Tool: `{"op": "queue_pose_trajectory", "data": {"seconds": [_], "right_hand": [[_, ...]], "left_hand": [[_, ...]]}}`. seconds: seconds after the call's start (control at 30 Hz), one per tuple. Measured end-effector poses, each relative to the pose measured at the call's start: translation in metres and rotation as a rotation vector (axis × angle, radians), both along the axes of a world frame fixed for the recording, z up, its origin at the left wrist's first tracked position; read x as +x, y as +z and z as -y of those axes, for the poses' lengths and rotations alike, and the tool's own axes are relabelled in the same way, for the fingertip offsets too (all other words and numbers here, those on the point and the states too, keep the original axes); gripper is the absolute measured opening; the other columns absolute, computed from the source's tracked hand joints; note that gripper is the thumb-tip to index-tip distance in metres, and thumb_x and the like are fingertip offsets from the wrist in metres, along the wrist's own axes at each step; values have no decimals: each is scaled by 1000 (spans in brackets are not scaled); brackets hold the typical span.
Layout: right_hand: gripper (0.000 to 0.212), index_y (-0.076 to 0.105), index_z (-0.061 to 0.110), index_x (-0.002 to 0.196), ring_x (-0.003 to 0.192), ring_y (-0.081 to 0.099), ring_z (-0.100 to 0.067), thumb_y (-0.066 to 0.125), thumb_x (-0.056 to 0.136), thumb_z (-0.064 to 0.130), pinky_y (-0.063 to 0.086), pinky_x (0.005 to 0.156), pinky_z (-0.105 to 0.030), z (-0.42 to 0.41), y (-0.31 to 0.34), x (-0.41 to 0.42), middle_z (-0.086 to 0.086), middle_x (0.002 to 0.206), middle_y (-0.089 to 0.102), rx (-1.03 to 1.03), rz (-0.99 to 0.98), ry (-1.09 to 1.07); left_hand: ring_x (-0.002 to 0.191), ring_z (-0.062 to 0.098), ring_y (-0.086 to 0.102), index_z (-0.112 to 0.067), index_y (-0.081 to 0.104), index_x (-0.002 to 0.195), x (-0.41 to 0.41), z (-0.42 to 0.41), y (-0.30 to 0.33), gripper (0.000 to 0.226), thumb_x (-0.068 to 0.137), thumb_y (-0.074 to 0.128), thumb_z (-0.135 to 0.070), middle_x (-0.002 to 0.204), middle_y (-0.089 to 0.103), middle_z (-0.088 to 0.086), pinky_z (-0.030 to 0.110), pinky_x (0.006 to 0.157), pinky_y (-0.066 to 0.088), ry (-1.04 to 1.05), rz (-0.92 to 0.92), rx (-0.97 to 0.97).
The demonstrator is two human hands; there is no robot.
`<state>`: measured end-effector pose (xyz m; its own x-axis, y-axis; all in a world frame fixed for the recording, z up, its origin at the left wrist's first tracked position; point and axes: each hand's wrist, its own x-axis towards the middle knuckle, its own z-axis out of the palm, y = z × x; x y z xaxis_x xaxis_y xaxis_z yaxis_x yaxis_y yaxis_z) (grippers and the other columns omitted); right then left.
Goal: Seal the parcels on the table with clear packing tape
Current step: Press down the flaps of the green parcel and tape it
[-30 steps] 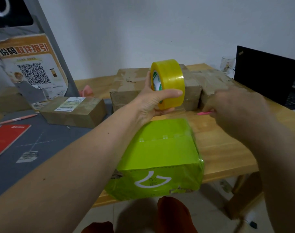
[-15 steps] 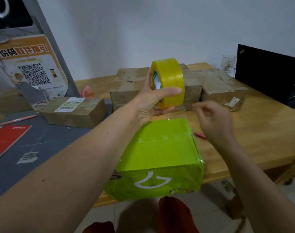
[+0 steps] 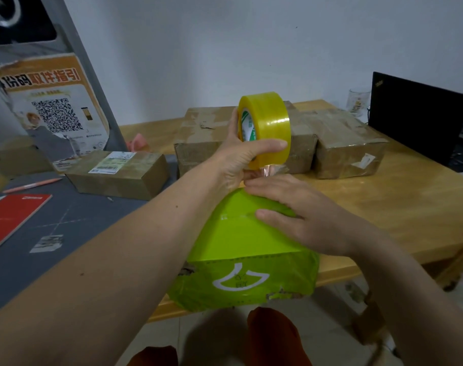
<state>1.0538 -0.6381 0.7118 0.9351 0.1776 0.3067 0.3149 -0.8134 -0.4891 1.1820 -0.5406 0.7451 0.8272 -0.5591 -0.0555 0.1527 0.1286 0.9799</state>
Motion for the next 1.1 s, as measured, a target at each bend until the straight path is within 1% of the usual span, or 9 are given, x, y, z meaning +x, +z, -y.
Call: {"op": "queue_pose_trajectory", "data": {"seconds": [0.23, 0.37, 0.53, 0.67, 0.8, 0.87, 0.97, 1.03, 1.1], "right_hand": [[59, 57, 25, 135, 136, 35, -1, 66, 83, 52, 26, 116, -29, 1, 2, 2, 16, 138, 53, 119, -19, -15], [53, 62, 26, 129, 126, 44, 1, 75, 80, 39, 35, 109, -25, -1, 2, 5, 19, 125, 56, 209, -21, -72], [56, 60, 26, 131, 125, 48, -5, 73, 79, 42, 39, 106, -27, 0, -2, 9, 11, 129, 56, 289, -49, -84], [32, 68, 27, 116, 116, 59, -13, 64, 87, 40, 47, 98, -31, -1, -18, 10, 5, 124, 62, 677, -25, -147], [39, 62, 29, 123, 108, 64, -13, 35, 102, 47, 52, 93, -33, -3, -29, 8, 8, 124, 64, 1119, -153, -267], [45, 66, 23, 113, 95, 67, -7, 29, 103, 47, 52, 87, -31, -4, -29, 10, 4, 110, 70, 1104, -136, -295], [46, 58, 16, 70, 50, 51, 9, 36, 105, 36, 42, 59, -6, -19, -28, 17, 14, 50, 57, 1031, -62, -390], [48, 45, 18, 62, 40, 45, 6, 34, 106, 31, 34, 43, -7, -27, -28, 23, 12, 42, 50, 1020, -40, -435], [48, 42, 16, 62, 41, 44, 5, 33, 106, 31, 31, 41, -10, -30, -31, 26, 5, 53, 49, 974, -29, -463]], "left_hand": [[104, 29, 69, -51, 19, 150, -5, -1, 4, 118, 66, 87, -6, 132, 61, 1, 32, 61, 56, 9, 9, 18], [100, 28, 68, -44, 38, 138, -2, -1, 14, 81, 78, 80, -9, 127, 64, -1, 24, 50, 51, 106, -45, -165], [90, 27, 67, -41, 39, 139, -5, -10, 24, 81, 78, 80, -8, 123, 64, 0, 23, 47, 49, 111, -31, -138], [88, 25, 67, -37, 46, 130, -14, -20, 40, 66, 79, 78, -8, 111, 65, -3, 23, 47, 48, 132, 18, -197], [92, 21, 70, -44, 27, 149, -18, -57, 39, 100, 73, 84, -10, 129, 64, -2, 26, 55, 53, 177, 122, -179], [106, 22, 68, -48, 16, 152, -19, -79, 30, 121, 60, 88, -15, 142, 54, -1, 30, 60, 55, 228, 196, -166], [119, 27, 61, -53, 12, 151, -23, -104, 11, 138, 44, 93, -25, 152, 41, -2, 32, 60, 56, 306, 241, -165], [122, 29, 59, -52, 10, 152, -27, -114, 3, 140, 43, 93, -26, 154, 38, -3, 32, 59, 56, 350, 270, -175], [119, 23, 62, -49, 8, 154, -31, -120, 3, 138, 51, 94, -19, 154, 37, -5, 35, 62, 57, 393, 311, -194]]}}
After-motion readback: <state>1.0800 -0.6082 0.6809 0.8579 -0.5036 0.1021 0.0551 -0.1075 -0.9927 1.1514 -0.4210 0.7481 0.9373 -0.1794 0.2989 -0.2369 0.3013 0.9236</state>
